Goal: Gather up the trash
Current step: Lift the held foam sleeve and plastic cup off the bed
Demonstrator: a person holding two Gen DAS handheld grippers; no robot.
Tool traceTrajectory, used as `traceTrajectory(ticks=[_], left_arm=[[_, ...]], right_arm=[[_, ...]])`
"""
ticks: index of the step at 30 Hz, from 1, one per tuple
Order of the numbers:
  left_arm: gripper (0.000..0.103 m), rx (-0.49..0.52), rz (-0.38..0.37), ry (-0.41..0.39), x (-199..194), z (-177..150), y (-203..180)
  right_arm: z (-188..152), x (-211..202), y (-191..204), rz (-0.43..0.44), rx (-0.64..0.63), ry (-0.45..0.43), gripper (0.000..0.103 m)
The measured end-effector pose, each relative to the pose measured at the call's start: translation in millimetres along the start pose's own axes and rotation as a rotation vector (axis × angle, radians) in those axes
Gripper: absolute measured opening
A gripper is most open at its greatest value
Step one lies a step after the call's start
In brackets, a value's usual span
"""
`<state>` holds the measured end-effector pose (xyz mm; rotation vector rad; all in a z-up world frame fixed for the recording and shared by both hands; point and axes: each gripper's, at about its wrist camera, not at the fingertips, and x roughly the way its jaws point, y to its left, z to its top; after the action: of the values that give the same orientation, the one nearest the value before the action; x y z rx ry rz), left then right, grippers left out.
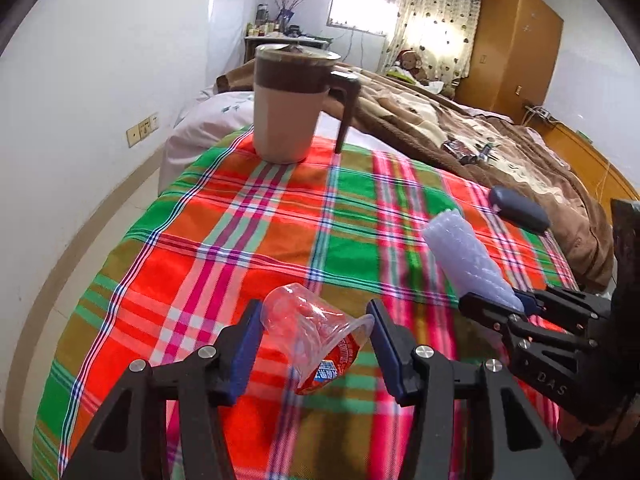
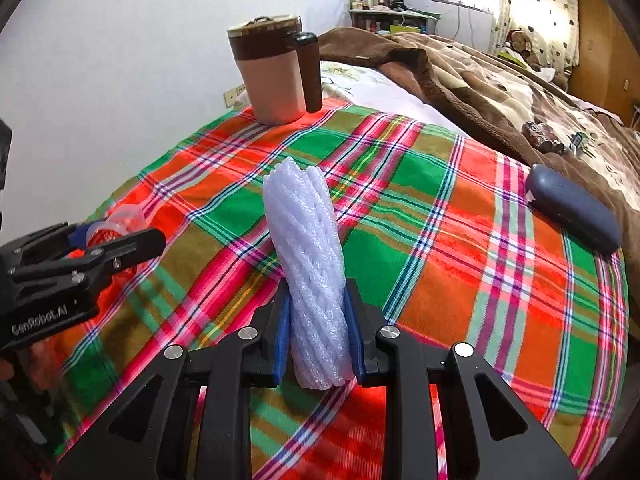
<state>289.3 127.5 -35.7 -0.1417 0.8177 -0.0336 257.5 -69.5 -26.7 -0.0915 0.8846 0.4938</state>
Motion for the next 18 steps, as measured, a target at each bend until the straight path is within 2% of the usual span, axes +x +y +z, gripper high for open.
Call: traceTrajectory(ticks=[9,18], left_arm=[[0.053,0.039,-0.024,-0.036,-38,-12,-27],[0.053,0.104,-0.083,-0.066,-76,-28,-75]], right_arm=[[-13,-36,-9,-0.007,0.034,-0.040,0.025],[-32,-77,-25,-0.029,0.068,-0.090,0.025]])
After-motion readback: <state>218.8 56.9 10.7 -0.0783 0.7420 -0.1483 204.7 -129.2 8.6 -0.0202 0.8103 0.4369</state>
